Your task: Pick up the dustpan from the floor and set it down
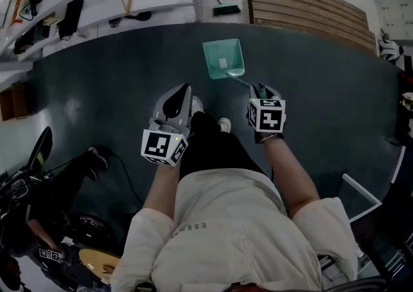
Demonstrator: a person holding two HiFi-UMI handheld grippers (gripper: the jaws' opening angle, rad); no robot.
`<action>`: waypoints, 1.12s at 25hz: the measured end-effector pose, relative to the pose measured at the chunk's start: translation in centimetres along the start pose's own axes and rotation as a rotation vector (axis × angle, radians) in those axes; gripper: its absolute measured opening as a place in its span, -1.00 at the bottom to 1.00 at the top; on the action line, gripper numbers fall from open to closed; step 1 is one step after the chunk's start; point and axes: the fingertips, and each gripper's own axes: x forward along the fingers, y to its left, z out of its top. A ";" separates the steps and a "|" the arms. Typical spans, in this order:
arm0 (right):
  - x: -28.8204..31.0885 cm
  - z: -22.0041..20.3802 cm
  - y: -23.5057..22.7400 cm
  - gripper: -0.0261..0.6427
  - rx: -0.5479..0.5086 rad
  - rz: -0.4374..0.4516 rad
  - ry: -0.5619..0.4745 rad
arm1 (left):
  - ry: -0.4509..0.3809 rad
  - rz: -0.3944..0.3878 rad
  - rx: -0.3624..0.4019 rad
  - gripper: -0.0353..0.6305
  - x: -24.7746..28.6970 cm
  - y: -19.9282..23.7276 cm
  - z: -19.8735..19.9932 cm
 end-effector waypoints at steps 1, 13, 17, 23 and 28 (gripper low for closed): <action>-1.2 0.3 -0.3 -0.70 0.001 0.001 -0.018 | -0.010 -0.004 0.005 -0.87 -0.2 -0.6 0.5; -11.9 1.3 -2.7 -0.70 -0.017 -0.009 -0.198 | -0.102 -0.024 0.100 -0.87 -3.5 -5.5 5.2; -13.2 1.5 -3.0 -0.70 -0.053 -0.021 -0.224 | -0.122 -0.020 0.121 -0.87 -4.1 -6.6 6.2; -13.6 1.7 -3.5 -0.70 -0.059 -0.028 -0.232 | -0.140 -0.023 0.128 -0.87 -4.0 -7.2 6.7; -13.0 1.3 -3.6 -0.70 -0.054 -0.019 -0.210 | -0.130 -0.008 0.111 -0.87 -3.3 -6.8 6.4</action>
